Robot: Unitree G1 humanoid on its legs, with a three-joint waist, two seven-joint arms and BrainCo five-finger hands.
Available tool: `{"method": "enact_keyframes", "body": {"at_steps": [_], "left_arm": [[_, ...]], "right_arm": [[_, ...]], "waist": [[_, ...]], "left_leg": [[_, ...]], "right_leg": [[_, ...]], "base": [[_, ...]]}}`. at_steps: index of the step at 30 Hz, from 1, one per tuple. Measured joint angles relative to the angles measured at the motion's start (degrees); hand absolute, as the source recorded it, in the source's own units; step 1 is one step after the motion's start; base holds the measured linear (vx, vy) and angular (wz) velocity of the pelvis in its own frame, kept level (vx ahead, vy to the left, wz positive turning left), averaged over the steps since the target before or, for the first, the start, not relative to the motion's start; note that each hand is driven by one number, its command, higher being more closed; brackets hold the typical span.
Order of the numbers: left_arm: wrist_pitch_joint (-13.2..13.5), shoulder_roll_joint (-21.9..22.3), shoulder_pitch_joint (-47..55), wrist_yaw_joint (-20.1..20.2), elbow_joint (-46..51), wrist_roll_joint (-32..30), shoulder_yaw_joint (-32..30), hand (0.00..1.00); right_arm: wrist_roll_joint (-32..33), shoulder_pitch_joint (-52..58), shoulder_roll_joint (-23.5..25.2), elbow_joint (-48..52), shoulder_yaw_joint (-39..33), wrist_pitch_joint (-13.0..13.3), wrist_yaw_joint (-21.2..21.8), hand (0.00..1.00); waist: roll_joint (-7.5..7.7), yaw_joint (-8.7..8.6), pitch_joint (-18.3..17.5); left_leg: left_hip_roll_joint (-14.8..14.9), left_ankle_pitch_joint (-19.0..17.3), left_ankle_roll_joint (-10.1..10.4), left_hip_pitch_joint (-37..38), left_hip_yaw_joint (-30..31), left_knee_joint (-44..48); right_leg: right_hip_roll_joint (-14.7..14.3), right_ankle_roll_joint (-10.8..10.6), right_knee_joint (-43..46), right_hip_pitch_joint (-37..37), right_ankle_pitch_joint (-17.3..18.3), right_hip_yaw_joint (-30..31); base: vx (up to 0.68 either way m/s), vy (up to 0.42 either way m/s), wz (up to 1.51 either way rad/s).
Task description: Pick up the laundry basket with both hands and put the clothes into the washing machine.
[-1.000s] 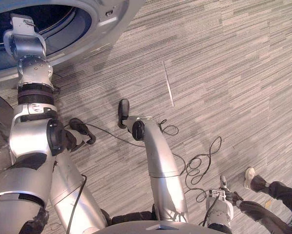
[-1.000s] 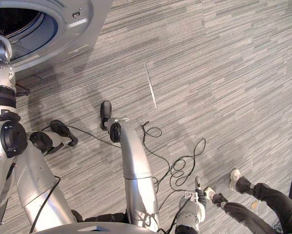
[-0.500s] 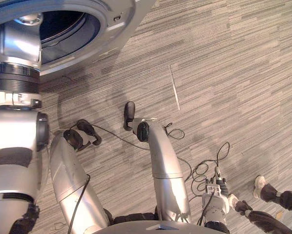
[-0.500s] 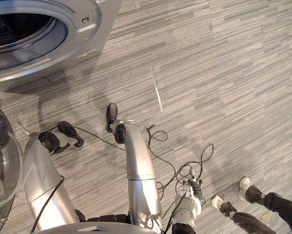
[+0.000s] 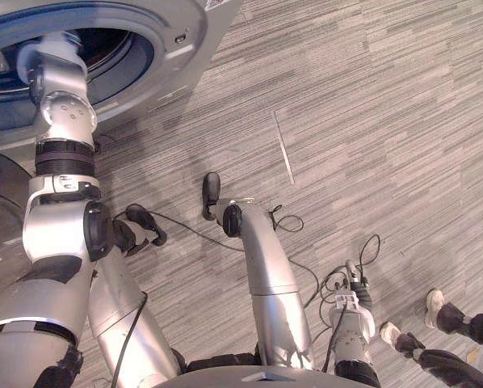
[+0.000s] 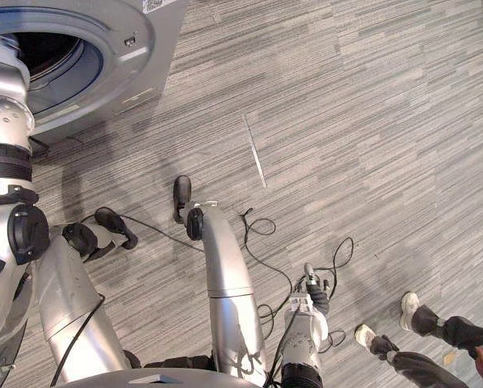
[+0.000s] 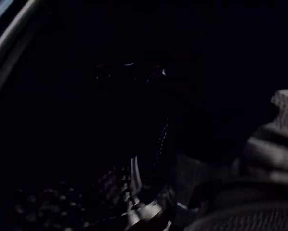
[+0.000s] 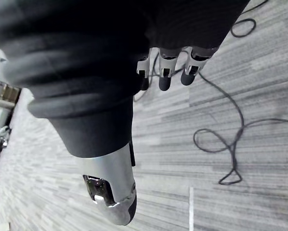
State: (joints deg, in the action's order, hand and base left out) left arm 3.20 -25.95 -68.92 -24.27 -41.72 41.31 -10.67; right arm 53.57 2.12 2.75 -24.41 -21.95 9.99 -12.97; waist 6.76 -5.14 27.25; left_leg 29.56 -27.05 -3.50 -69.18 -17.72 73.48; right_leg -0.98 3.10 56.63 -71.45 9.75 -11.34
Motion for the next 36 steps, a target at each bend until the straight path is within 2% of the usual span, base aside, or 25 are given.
{"method": "enact_keyframes", "body": {"at_steps": [3,5,9,10,11,12,13,15,16,19,21,23,25,26,28,31,32,35,36], "left_arm": [[-2.8,0.5,2.4,0.6,0.3,-13.8,4.0,0.0],[-3.4,1.7,5.0,0.8,0.7,-18.4,4.5,0.0],[-3.5,6.4,14.7,0.8,0.6,-21.5,5.2,0.0],[-4.3,10.0,20.9,1.3,0.6,-27.8,5.6,0.0],[-4.4,10.7,22.1,1.3,0.5,-28.8,5.6,0.0],[-5.2,13.8,26.5,1.9,0.5,-30.7,5.6,0.0],[-5.4,15.2,28.9,2.1,0.5,-30.3,5.7,0.0],[-5.6,20.6,38.3,2.8,0.4,-30.2,6.7,0.0],[-5.6,21.7,40.6,3.1,0.4,-30.2,7.3,0.0],[-5.6,25.0,51.3,3.7,0.0,-31.6,9.8,0.0],[-5.6,26.3,57.0,4.7,-3.7,-34.1,7.1,0.0],[-5.8,26.9,61.3,5.2,-7.4,-36.0,1.4,0.0],[-6.3,26.4,64.9,6.7,-11.4,-37.3,-3.6,0.0],[-6.6,26.4,67.2,8.5,-13.7,-38.0,-5.4,0.0],[-6.9,26.8,70.1,11.6,-17.6,-38.8,-6.0,0.0],[-6.8,26.9,71.0,14.1,-20.3,-41.9,-5.5,0.0],[-6.7,26.8,71.1,14.8,-20.9,-43.1,-5.4,0.0],[-6.4,26.4,71.3,16.0,-21.9,-44.3,-5.6,0.0],[-6.4,26.0,71.3,16.4,-22.0,-44.3,-5.6,0.0]], "right_arm": [[0.0,0.0,0.0,1.8,1.6,0.0,0.3,0.0],[0.0,0.1,0.0,2.3,1.6,0.1,0.3,0.0],[0.0,0.5,-0.1,2.4,1.6,0.1,0.3,0.0],[0.1,1.0,-0.4,2.3,1.5,0.1,0.3,0.0],[0.1,1.0,-0.4,2.2,1.5,0.1,0.3,0.0],[0.1,1.0,-0.6,2.2,1.5,0.1,0.3,0.0],[0.1,1.0,-0.6,2.1,1.5,0.1,0.3,0.0],[0.0,1.0,-0.7,0.8,1.5,-0.3,0.2,0.0],[0.0,1.1,-0.8,0.7,1.5,-0.6,0.2,0.0],[0.0,1.2,-1.6,0.7,1.6,-1.4,0.0,0.0],[-1.4,1.8,-2.8,-0.7,2.4,-1.7,-0.1,0.0],[-2.3,2.2,-3.2,-4.7,3.3,-1.8,0.0,0.0],[-2.4,2.2,-2.6,-10.4,2.4,-3.2,1.8,0.0],[-2.6,2.0,-2.6,-14.7,0.5,-4.2,3.1,0.0],[-4.5,1.7,-3.1,-21.4,-4.3,-4.8,3.3,0.0],[-4.5,1.8,-3.6,-26.7,-7.9,-5.3,4.2,0.0],[-4.5,1.7,-3.5,-28.6,-8.7,-5.4,4.4,0.0],[-4.5,0.9,-3.2,-32.0,-10.3,-6.1,5.0,0.0],[-4.6,0.3,-3.4,-33.4,-10.3,-6.6,5.1,0.0]], "waist": [[0.0,-0.02,0.0],[-0.01,-0.09,0.0],[-0.11,-0.12,0.1],[-0.22,0.22,0.1],[-0.22,0.27,0.1],[-0.28,0.37,0.2],[-0.33,0.33,0.2],[-0.76,0.87,0.2],[-1.04,1.24,0.1],[-3.26,2.53,-1.0],[-5.58,3.32,-4.1],[-6.62,3.44,-8.3],[-7.11,3.77,-12.5],[-8.06,3.82,-15.1],[-9.82,3.66,-19.2],[-11.02,3.54,-21.7],[-11.02,3.5,-22.7],[-10.32,4.1,-24.7],[-9.63,4.06,-25.0]], "left_leg": [[-0.1,0.2,0.1,0.4,-0.1,-0.3],[-0.2,0.4,0.0,0.5,-0.1,-0.5],[-0.8,0.6,0.3,3.2,-0.7,-1.6],[-1.5,1.2,0.5,5.7,-1.2,-3.3],[-1.7,1.3,0.6,6.1,-1.2,-3.7],[-2.5,1.7,1.0,8.3,-1.3,-5.3],[-3.2,2.0,1.3,9.7,-1.4,-6.3],[-5.7,3.5,2.2,16.8,-2.1,-11.1],[-6.2,3.9,2.5,18.8,-2.2,-12.4],[-9.9,6.2,3.4,29.5,-2.5,-19.9],[-13.4,8.8,3.5,38.6,-2.9,-28.5],[-15.7,11.4,4.0,45.5,-3.7,-35.8],[-17.8,14.2,4.7,52.3,-5.1,-43.8],[-19.3,16.1,4.9,55.7,-5.3,-49.0],[-22.9,21.0,4.9,60.7,-2.7,-59.5],[-25.4,25.9,5.2,65.4,0.0,-69.2],[-26.0,27.2,5.2,66.7,0.9,-72.2],[-26.6,28.2,5.0,68.2,1.2,-74.7],[-26.8,28.4,4.7,68.7,1.2,-75.1]], "right_leg": [[0.0,0.1,-0.1,0.4,0.0,0.0],[0.1,0.1,-0.2,0.5,0.0,0.0],[0.5,0.4,-0.3,2.6,0.2,0.2],[0.8,0.4,-1.4,4.7,0.3,0.3],[0.9,0.4,-1.6,5.2,0.4,0.3],[1.2,0.0,-2.5,7.4,0.8,0.3],[1.5,0.0,-3.1,8.6,1.0,0.2],[3.0,0.0,-5.5,15.5,1.6,-0.1],[3.2,0.0,-6.2,17.4,1.8,-0.2],[4.9,-0.4,-11.1,28.0,1.9,-1.0],[6.4,-1.1,-17.2,37.3,1.3,-2.3],[7.2,-1.8,-22.4,44.0,0.7,-3.4],[7.7,-2.5,-27.8,49.9,-0.4,-3.9],[7.7,-3.1,-31.8,53.5,-1.4,-4.7],[7.8,-4.2,-40.0,59.3,-4.2,-7.1],[7.3,-4.9,-47.4,64.6,-6.9,-10.1],[6.8,-5.1,-50.7,66.5,-8.2,-11.3],[5.6,-5.3,-56.8,69.5,-11.2,-11.6],[5.4,-5.0,-58.1,70.5,-12.0,-11.6]], "base": [[-0.07,-0.046,0.03],[-0.05,-0.037,0.03],[-0.06,-0.052,0.11],[-0.07,-0.071,0.2],[-0.08,-0.098,0.28],[-0.06,-0.079,0.26],[-0.07,-0.119,0.48],[-0.05,-0.136,0.57],[0.0,-0.121,0.5],[0.08,-0.076,0.53],[0.13,-0.022,0.63],[0.2,-0.032,0.53],[0.2,-0.043,0.37],[0.17,-0.026,0.35],[0.2,0.0,0.58],[0.15,0.02,0.52],[0.13,0.036,0.42],[0.13,0.067,0.09],[0.1,0.054,-0.07]]}}
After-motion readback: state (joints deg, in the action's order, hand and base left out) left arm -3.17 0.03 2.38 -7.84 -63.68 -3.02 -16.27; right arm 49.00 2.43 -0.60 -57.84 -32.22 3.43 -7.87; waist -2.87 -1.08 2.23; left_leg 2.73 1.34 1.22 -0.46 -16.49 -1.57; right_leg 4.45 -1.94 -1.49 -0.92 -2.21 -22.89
